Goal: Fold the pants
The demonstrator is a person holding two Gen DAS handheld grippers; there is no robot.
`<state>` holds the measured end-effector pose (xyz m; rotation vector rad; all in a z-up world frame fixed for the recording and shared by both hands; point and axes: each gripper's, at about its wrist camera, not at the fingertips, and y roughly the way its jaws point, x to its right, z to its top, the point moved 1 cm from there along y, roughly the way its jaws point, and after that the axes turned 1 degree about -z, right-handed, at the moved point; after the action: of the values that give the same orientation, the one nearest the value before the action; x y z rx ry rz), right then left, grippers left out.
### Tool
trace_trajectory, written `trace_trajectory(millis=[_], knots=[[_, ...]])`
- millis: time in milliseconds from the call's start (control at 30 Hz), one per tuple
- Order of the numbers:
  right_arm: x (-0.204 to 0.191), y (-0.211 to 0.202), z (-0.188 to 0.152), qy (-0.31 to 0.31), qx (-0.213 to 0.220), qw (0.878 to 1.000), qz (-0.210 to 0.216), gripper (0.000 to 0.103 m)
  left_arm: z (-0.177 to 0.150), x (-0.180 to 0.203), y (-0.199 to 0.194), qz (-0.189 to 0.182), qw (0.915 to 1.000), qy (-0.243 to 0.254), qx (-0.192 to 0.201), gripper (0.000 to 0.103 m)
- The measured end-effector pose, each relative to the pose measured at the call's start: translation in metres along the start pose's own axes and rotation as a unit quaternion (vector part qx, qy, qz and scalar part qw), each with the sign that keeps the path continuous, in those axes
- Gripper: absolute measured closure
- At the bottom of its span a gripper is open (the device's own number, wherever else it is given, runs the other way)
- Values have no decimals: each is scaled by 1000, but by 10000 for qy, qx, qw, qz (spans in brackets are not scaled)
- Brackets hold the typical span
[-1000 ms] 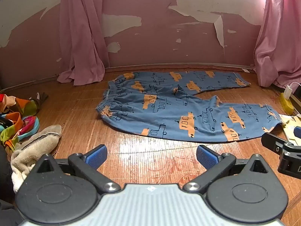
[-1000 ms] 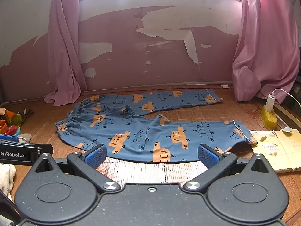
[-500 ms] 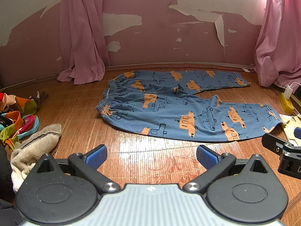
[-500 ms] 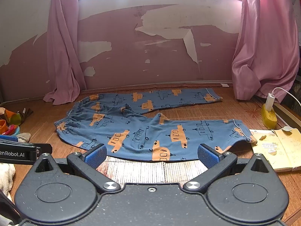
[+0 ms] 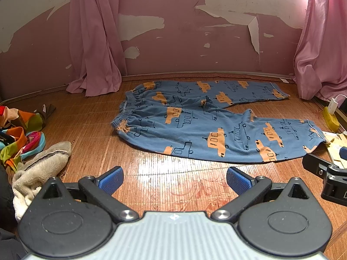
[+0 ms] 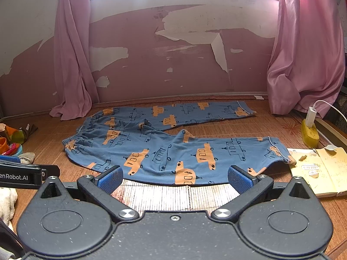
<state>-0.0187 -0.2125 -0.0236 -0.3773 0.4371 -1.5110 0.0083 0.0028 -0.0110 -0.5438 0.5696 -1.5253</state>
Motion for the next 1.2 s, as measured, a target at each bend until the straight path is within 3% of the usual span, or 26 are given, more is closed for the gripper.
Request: trace_trajectory(millis=[1200], knots=[[5, 1, 0, 99, 55, 9999, -93, 0, -2, -6, 7, 64, 9998, -147, -81, 0]])
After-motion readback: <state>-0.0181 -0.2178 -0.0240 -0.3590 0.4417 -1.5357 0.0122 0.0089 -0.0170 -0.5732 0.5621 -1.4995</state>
